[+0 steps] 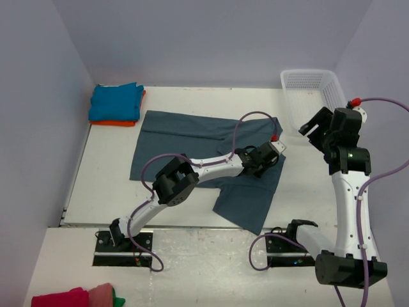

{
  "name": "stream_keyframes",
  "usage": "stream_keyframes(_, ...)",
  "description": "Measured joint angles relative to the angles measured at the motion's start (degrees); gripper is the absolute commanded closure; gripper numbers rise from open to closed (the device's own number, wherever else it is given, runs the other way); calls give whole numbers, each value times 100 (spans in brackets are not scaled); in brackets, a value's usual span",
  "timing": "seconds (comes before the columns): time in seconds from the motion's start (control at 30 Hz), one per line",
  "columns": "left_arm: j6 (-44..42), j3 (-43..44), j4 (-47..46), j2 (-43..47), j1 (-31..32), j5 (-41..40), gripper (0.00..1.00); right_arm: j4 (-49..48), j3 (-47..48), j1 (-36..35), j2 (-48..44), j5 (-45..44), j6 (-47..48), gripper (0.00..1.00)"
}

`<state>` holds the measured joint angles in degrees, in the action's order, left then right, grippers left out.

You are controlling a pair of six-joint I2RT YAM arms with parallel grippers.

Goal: Fold and stack the t-shirts
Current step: Fold the flattened tshirt in 1/3 of the way

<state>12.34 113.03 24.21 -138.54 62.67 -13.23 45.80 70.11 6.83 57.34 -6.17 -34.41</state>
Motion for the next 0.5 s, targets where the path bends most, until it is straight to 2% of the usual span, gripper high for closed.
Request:
stream_keyframes(0.1, -13, -2, -13, 0, 0, 0, 71, -4, -2, 0, 0, 2, 0, 24)
stream_keyframes(0.5, -101, -33, -76, 2, -2, -4, 75, -50, -70, 0, 2, 129, 2, 24)
